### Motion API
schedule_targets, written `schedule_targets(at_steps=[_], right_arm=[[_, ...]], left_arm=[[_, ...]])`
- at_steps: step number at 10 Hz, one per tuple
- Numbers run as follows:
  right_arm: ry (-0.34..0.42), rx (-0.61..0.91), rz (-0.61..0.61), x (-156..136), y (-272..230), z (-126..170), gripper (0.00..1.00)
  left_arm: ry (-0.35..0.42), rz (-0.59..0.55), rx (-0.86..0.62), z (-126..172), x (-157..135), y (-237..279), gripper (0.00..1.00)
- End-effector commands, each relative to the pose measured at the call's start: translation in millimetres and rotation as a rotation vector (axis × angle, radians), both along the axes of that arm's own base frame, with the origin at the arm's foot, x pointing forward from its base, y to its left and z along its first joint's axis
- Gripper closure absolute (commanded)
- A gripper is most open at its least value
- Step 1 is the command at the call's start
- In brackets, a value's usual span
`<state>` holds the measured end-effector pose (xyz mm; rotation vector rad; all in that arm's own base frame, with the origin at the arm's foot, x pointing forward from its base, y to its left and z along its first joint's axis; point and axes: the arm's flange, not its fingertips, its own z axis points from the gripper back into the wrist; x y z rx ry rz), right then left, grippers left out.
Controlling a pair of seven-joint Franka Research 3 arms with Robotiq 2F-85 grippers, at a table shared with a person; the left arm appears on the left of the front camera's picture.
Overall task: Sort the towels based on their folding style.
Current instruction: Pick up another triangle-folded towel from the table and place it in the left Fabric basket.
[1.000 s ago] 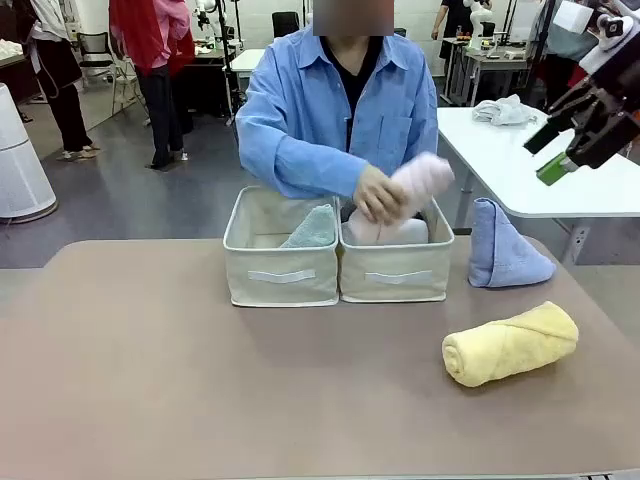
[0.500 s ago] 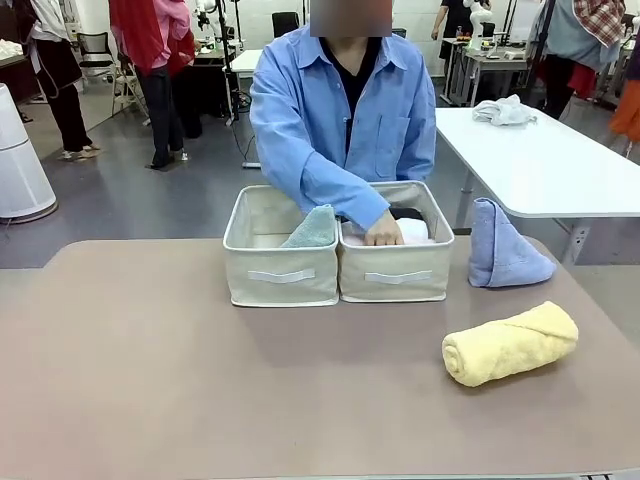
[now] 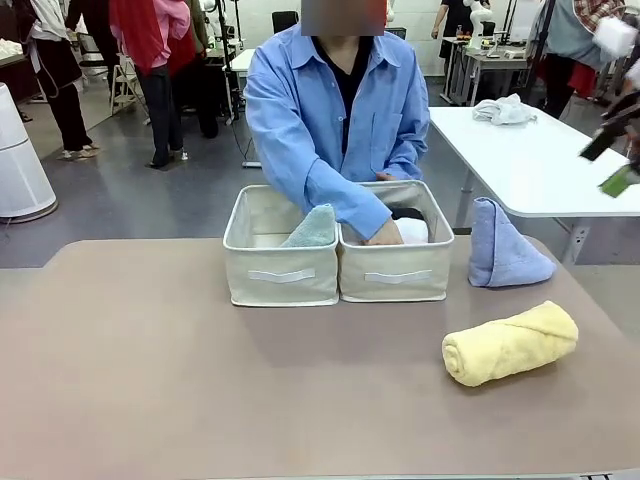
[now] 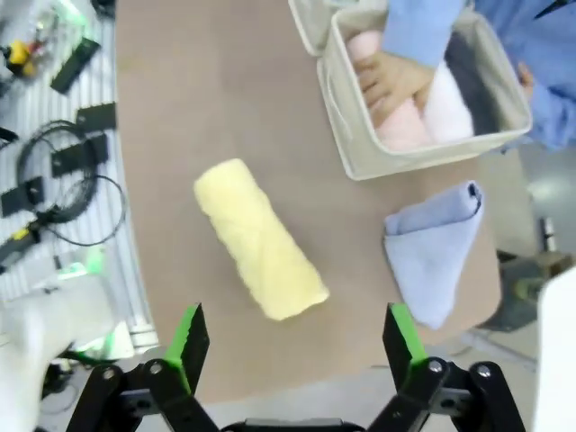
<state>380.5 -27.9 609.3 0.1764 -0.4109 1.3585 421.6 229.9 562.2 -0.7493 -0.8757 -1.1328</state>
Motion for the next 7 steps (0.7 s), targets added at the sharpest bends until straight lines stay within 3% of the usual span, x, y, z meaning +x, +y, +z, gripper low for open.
schedule_targets(at_steps=[1,2,3,7], right_arm=[[0.044,-0.091,0.044,40,4,-23,0.00],[0.076,-0.047,0.076,42,12,-29,0.00],[0.022,-0.034,0.017,24,9,-20,0.00],[0.022,-0.034,0.017,24,9,-20,0.00]], left_arm=[[-0.007,0.001,-0.013,2,-1,0,0.00],[-0.007,0.001,-0.013,2,-1,0,0.00],[-0.007,0.001,-0.013,2,-1,0,0.00],[-0.007,0.001,-0.013,2,-1,0,0.00]])
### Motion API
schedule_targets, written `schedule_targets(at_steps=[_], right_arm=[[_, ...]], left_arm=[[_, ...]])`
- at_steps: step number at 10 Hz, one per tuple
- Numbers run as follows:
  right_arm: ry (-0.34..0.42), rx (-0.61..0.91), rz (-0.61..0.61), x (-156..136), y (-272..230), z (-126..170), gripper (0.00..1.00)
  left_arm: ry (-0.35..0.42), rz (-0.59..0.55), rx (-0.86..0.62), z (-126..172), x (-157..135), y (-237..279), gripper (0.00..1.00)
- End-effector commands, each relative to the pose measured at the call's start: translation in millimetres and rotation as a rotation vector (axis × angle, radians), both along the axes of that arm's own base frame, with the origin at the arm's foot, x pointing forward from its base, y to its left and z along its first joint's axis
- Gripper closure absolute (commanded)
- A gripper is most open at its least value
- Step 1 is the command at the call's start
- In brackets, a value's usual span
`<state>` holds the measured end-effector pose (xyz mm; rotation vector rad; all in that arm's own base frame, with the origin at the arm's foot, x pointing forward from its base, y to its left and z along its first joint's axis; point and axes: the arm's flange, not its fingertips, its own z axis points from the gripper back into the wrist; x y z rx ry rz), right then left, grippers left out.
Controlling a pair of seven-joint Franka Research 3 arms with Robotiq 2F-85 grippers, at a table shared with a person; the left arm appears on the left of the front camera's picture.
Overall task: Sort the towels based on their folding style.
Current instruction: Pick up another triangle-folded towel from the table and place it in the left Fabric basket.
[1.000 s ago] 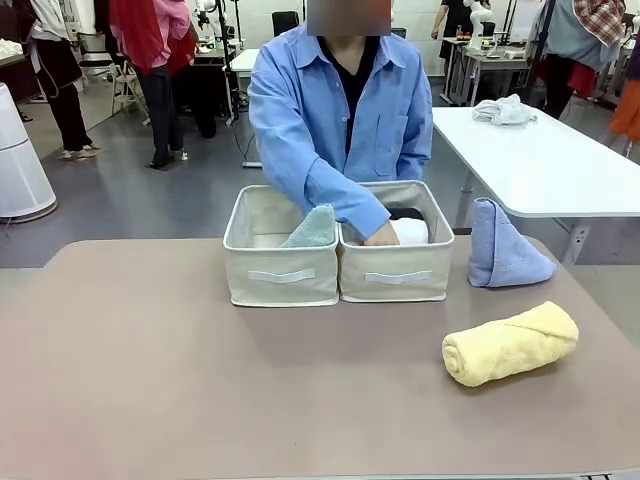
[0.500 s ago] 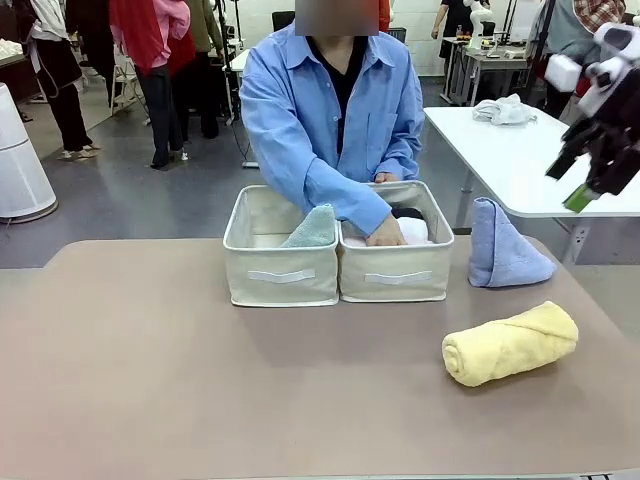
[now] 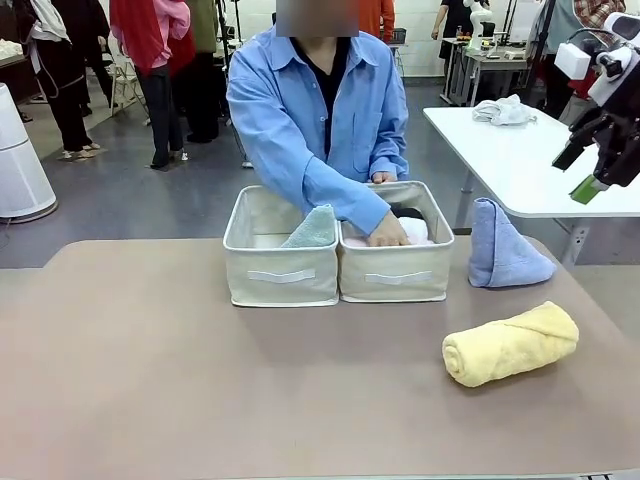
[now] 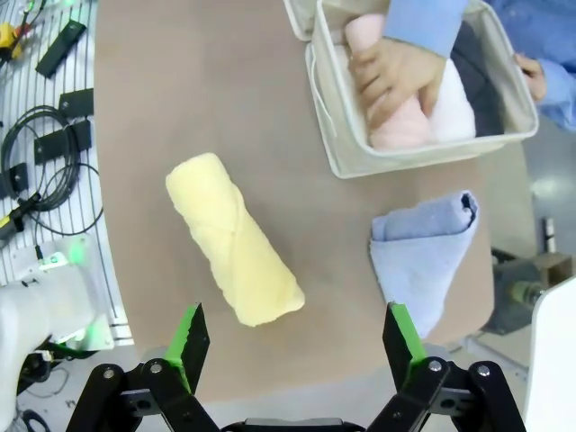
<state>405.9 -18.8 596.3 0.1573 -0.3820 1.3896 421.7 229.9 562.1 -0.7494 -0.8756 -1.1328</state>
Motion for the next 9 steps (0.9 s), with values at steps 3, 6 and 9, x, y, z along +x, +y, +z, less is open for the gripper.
schedule_targets(at_steps=[3,6,9], right_arm=[[0.017,0.000,-0.009,-1,0,-7,0.00],[0.006,0.000,0.000,0,0,-3,0.00],[0.008,-0.026,-0.014,29,23,-5,0.00]], left_arm=[[-0.007,0.001,-0.013,2,-1,0,0.00],[-0.007,0.001,-0.013,2,-1,0,0.00],[-0.007,0.001,-0.013,2,-1,0,0.00]])
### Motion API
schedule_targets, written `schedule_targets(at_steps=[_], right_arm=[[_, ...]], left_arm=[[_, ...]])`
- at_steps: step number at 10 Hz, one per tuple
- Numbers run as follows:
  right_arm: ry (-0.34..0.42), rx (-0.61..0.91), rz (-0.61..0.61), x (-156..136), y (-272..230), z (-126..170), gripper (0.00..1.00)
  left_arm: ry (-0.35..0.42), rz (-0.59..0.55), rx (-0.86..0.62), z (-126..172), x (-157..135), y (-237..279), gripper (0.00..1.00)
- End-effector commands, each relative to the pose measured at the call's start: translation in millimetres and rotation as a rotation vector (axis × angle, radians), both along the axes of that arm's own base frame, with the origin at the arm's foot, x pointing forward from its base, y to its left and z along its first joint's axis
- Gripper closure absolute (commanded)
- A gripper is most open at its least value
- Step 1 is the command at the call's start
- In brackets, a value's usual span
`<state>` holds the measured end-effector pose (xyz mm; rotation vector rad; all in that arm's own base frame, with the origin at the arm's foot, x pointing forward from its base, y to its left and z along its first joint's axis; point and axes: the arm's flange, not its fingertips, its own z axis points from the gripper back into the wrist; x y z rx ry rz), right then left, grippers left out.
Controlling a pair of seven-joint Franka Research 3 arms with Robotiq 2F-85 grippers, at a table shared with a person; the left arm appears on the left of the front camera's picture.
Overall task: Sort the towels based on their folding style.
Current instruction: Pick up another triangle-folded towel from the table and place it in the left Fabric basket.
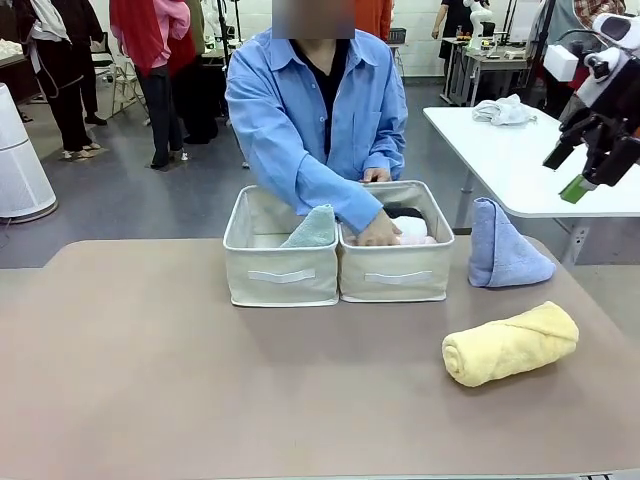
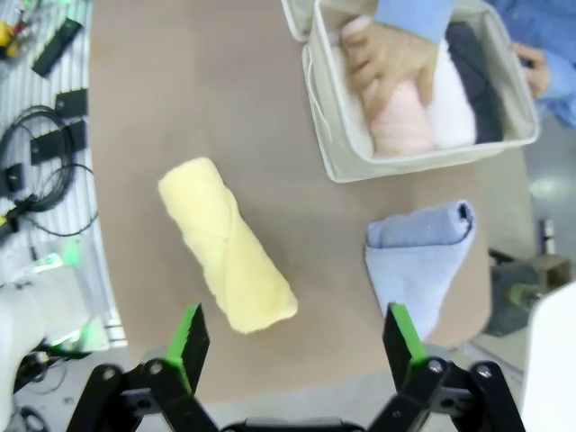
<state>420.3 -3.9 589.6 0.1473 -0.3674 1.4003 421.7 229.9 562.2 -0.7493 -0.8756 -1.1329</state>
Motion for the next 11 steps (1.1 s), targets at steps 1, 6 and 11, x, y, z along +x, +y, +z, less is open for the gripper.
schedule_targets(at_steps=[1,6,11], right_arm=[[0.014,-0.009,-0.027,24,13,1,0.00],[0.053,-0.116,-0.095,81,47,-10,0.00],[0.071,-0.259,0.029,144,59,-38,0.00]], left_arm=[[-0.007,0.001,-0.013,2,-1,0,0.00],[-0.007,0.001,-0.013,2,-1,0,0.00],[-0.007,0.001,-0.013,2,-1,0,0.00]])
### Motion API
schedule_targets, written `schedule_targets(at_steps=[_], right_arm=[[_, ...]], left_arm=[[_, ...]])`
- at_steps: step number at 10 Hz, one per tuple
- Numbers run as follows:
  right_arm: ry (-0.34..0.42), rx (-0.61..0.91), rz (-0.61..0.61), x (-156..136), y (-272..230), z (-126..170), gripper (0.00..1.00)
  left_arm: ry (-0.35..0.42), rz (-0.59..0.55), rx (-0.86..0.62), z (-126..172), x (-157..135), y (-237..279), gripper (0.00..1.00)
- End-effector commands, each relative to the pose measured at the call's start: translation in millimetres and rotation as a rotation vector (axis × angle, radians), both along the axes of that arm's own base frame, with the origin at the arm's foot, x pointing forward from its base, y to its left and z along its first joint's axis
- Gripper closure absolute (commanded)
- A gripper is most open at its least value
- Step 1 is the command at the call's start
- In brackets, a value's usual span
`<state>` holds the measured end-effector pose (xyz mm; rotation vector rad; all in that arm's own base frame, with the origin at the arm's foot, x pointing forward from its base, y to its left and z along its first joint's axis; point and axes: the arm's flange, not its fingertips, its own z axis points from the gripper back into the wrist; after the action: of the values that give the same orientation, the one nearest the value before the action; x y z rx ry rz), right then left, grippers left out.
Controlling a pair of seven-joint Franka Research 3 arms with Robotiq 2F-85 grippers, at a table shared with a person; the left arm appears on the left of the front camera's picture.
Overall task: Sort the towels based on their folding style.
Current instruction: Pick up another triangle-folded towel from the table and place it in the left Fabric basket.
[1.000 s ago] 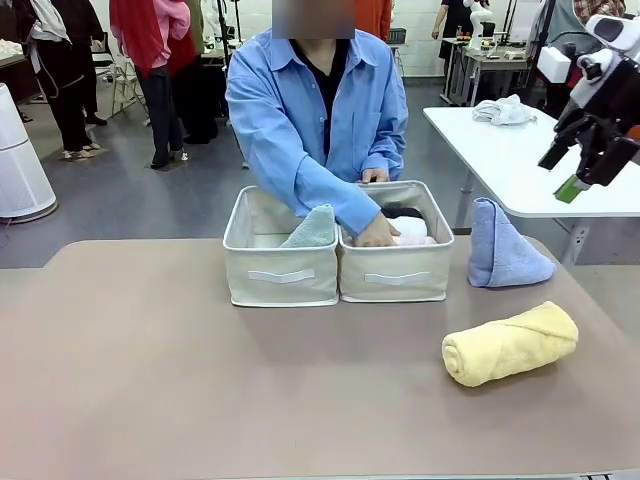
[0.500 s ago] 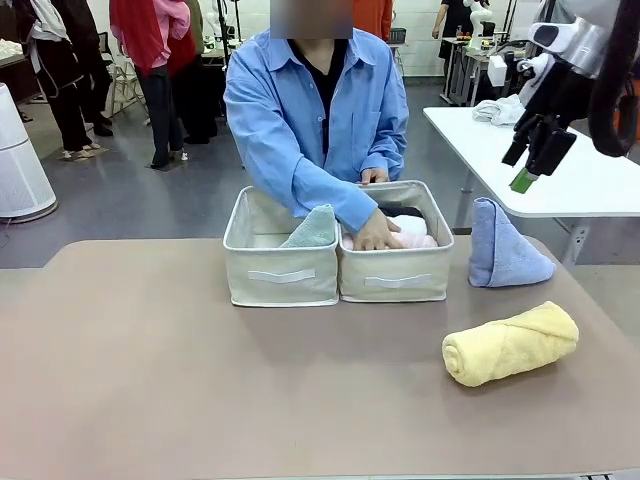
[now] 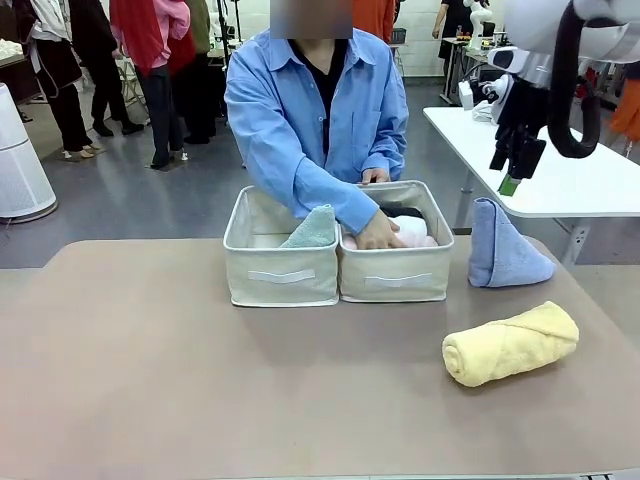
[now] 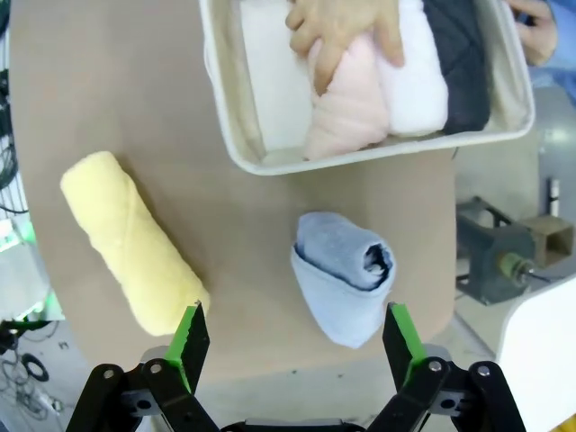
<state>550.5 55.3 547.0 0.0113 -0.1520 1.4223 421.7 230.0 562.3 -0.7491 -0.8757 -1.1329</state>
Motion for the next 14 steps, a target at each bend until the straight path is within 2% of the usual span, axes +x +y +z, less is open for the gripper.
schedule_targets(at_steps=[1,5,6,8,12,14], right_arm=[[0.017,-0.043,0.072,25,-1,-3,0.00],[0.058,-0.022,0.206,65,-18,-50,0.00],[0.085,0.001,0.232,69,-19,-58,0.00],[0.080,0.020,0.267,76,-16,-66,0.00],[0.137,0.004,0.263,87,-8,-94,0.00],[0.148,-0.026,0.271,87,-9,-97,0.00]], left_arm=[[-0.007,0.001,-0.013,2,-1,0,0.00],[-0.007,0.001,-0.013,2,-1,0,0.00],[-0.007,0.001,-0.013,2,-1,0,0.00],[-0.007,0.001,-0.013,2,-1,0,0.00],[-0.007,0.001,-0.013,2,-1,0,0.00],[-0.007,0.001,-0.013,2,-1,0,0.00]])
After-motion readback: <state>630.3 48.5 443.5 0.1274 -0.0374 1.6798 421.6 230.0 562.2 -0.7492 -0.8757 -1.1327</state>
